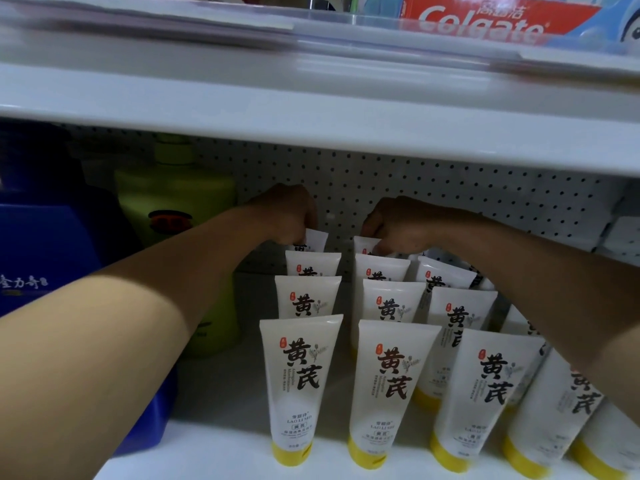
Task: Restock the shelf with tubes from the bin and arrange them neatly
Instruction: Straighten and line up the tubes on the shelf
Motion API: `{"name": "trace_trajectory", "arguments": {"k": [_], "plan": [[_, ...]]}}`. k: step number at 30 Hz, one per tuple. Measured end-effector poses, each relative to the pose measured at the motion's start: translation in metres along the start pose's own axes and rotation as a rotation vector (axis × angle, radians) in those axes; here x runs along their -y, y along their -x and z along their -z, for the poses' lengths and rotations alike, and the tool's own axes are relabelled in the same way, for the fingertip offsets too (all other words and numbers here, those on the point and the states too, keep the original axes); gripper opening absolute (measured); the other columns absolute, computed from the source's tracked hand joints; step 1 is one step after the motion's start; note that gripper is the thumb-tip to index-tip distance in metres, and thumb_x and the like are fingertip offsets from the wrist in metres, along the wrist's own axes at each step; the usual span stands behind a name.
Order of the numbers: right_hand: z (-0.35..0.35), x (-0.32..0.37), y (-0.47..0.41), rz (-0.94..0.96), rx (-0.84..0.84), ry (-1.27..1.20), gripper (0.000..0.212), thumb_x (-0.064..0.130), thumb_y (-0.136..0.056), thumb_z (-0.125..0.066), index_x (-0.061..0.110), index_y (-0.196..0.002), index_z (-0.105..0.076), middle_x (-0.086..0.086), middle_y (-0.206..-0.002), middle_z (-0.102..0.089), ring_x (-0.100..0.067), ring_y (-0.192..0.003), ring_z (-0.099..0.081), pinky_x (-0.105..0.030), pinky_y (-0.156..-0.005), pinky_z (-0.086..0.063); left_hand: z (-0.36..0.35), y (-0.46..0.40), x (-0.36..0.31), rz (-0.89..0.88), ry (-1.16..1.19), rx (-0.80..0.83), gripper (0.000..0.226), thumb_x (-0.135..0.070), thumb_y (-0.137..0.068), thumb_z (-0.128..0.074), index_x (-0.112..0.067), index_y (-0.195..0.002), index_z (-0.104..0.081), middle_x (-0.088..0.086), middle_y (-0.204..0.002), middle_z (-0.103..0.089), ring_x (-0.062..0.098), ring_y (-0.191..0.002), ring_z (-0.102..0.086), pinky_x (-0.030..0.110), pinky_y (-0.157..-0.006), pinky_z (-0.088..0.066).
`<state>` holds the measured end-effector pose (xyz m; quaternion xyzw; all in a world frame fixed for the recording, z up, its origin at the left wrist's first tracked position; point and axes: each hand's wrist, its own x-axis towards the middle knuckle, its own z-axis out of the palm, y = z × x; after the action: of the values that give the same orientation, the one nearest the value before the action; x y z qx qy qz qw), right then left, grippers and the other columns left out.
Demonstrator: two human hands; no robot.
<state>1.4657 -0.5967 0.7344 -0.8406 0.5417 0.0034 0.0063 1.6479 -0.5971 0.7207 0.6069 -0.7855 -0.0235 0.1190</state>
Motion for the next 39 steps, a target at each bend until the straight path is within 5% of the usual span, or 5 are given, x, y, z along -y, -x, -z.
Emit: {"name": "trace_trajectory", "arguments": {"k": [5, 9, 23, 33, 39], "plan": [[-0.003, -0.003, -0.001, 0.003, -0.009, -0.022, 0.03, 0.02, -0.087, -0.064, 0.011, -0.115, -0.064, -0.001, -0.114, -0.063, -0.01, -0.089, -0.053, -0.013, -0.064, -0.04, -0.007, -0.001, -0.002, 0.003, 0.006, 0.04, 0.032, -0.016, -0.085, -0.066, -0.01, -0.116, -0.063, 0.009, -0.118, -0.063, 0.021, -0.102, -0.059, 0.027, -0.082, -0.049], [-0.002, -0.003, -0.001, 0.017, 0.008, -0.04, 0.027, 0.02, -0.087, -0.064, 0.013, -0.113, -0.065, 0.008, -0.09, -0.059, 0.001, -0.066, -0.046, -0.01, -0.056, -0.033, -0.005, 0.001, -0.004, -0.008, 0.027, 0.054, 0.028, -0.019, -0.085, -0.066, -0.01, -0.111, -0.064, 0.007, -0.111, -0.063, 0.012, -0.085, -0.052, 0.021, -0.067, -0.043], [-0.009, -0.006, -0.002, 0.052, -0.053, -0.05, 0.019, 0.021, -0.087, -0.064, 0.012, -0.103, -0.069, 0.017, -0.069, -0.047, 0.001, -0.065, -0.043, -0.012, -0.054, -0.029, -0.004, 0.008, -0.005, 0.003, 0.07, 0.066, 0.028, -0.018, -0.084, -0.066, -0.009, -0.111, -0.066, 0.009, -0.115, -0.064, 0.021, -0.1, -0.06, 0.026, -0.081, -0.047], [0.005, -0.014, 0.011, 0.014, -0.076, -0.115, 0.032, 0.012, -0.094, -0.05, 0.016, -0.125, -0.056, -0.001, -0.128, -0.053, -0.019, -0.111, -0.055, -0.023, -0.086, -0.043, -0.003, 0.008, -0.007, 0.05, 0.127, 0.081, 0.03, -0.015, -0.083, -0.067, -0.01, -0.112, -0.066, 0.008, -0.118, -0.064, 0.022, -0.104, -0.061, 0.032, -0.091, -0.05], [0.016, -0.039, 0.037, 0.001, -0.211, -0.168, 0.034, 0.007, -0.096, -0.041, 0.017, -0.123, -0.058, -0.004, -0.135, -0.052, -0.02, -0.118, -0.052, -0.021, -0.088, -0.039, -0.003, 0.007, -0.009, 0.077, 0.113, 0.081, 0.034, -0.014, -0.083, -0.068, -0.01, -0.116, -0.064, 0.008, -0.122, -0.062, 0.022, -0.11, -0.058, 0.029, -0.09, -0.046]]}}
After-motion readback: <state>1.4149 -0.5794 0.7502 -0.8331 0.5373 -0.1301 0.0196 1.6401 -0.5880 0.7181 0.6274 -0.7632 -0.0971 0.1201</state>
